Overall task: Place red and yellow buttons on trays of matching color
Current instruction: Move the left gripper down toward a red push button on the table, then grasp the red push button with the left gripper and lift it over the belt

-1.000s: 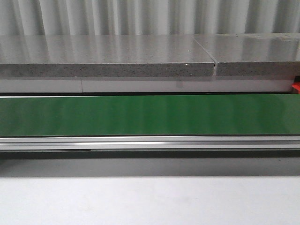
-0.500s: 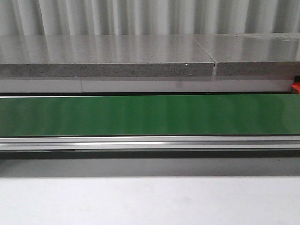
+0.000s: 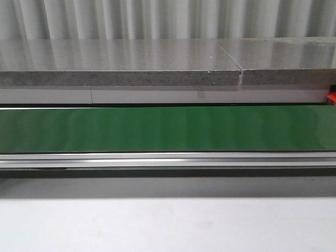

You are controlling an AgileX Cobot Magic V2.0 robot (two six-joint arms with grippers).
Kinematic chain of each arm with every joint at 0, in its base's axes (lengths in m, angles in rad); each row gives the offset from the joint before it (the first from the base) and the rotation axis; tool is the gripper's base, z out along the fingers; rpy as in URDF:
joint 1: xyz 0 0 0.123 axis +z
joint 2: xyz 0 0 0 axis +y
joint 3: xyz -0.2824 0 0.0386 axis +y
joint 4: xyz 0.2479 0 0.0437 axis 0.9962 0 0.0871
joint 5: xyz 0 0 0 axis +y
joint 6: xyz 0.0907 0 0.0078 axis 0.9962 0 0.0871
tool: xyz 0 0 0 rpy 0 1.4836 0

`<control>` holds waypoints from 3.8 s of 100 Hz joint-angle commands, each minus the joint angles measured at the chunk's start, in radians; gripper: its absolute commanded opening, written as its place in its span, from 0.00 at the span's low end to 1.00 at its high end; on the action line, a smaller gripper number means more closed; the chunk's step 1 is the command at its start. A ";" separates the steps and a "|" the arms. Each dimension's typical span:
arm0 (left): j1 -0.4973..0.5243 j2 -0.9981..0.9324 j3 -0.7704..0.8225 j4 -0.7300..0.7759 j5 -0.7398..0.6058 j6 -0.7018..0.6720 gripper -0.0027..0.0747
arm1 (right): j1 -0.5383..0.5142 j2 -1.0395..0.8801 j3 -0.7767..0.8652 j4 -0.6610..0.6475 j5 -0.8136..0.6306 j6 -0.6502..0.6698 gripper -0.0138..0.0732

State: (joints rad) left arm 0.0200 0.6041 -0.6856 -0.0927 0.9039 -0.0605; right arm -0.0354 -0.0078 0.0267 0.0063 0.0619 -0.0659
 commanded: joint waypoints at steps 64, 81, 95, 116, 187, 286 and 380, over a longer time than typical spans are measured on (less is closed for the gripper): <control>0.254 0.199 0.005 0.283 -0.141 -0.405 0.89 | 0.001 -0.014 -0.014 -0.012 -0.078 0.000 0.08; 0.299 0.349 0.005 0.272 -0.223 -0.405 0.89 | 0.001 -0.014 -0.014 -0.012 -0.078 0.000 0.08; 0.315 0.470 0.005 0.272 -0.262 -0.405 0.89 | 0.001 -0.014 -0.014 -0.012 -0.078 0.000 0.08; 0.377 0.604 0.005 0.271 -0.333 -0.405 0.89 | 0.001 -0.014 -0.014 -0.012 -0.078 0.000 0.08; 0.389 0.846 -0.049 0.285 -0.481 -0.405 0.89 | 0.001 -0.014 -0.014 -0.012 -0.078 0.000 0.08; 0.385 0.639 -0.049 0.289 -0.326 -0.378 0.01 | 0.001 -0.014 -0.014 -0.012 -0.078 0.000 0.08; -0.012 0.723 -0.406 0.291 -0.222 -0.299 0.01 | 0.001 -0.014 -0.014 -0.012 -0.078 0.000 0.08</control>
State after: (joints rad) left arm 0.0371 1.3071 -1.0359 0.1923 0.7234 -0.3698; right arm -0.0354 -0.0078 0.0267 0.0063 0.0619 -0.0659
